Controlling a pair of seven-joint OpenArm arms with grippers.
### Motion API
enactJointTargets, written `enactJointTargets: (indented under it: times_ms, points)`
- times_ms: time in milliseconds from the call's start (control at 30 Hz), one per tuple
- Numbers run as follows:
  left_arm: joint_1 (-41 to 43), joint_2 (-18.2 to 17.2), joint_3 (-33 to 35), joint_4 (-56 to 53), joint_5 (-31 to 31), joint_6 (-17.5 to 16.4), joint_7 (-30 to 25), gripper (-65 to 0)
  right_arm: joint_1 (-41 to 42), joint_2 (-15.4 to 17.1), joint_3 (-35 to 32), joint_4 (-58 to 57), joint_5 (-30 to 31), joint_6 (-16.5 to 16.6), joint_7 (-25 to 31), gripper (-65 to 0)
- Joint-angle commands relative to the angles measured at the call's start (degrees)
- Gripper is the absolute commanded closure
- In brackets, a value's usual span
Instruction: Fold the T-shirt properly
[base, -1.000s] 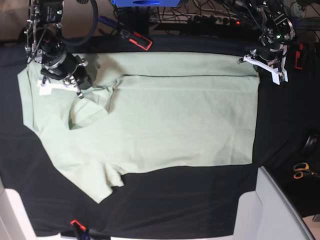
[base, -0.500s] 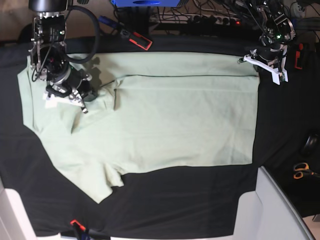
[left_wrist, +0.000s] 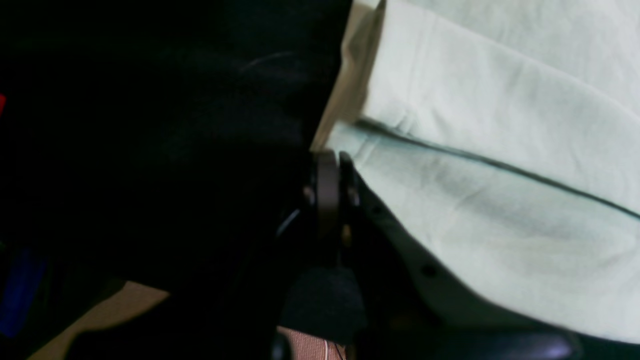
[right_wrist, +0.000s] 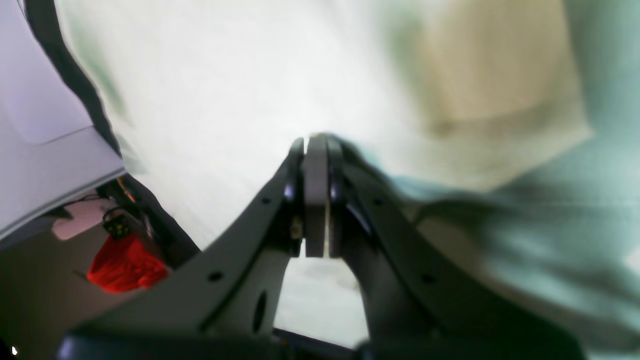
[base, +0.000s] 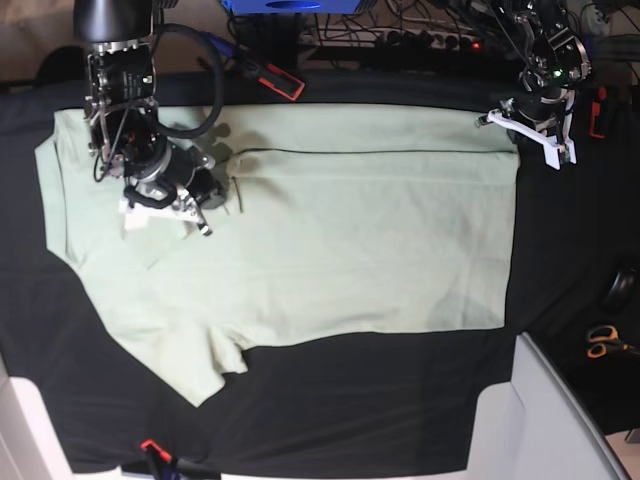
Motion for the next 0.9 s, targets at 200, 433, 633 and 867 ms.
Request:
enactJointTargets:
  times_ms: [200, 433, 633, 867]
  points:
    - [0.3, -0.5, -5.4, 9.2, 1.2, 0.6, 1.1, 0.0, 4.4, 9.0, 0.1, 14.2, 0.7, 1.7, -4.5, 0.0]
    - [-1.9, -6.9, -1.0, 9.9, 1.2, 0.6, 1.1, 0.0, 9.7, 22.0, 0.0, 4.7, -5.1, 2.2, -4.3, 0.0]
    - [-2.0, -7.3, 0.9, 10.0, 0.9, 0.6, 1.3, 0.0, 4.9, 22.0, 0.4, 6.3, -8.8, 7.3, -4.3, 0.0]
    - [3.0, -3.9, 0.4, 11.4, 0.7, 0.6, 7.0, 0.0, -9.1, 10.5, 0.4, 20.1, -8.9, 7.3, -4.2, 0.0]
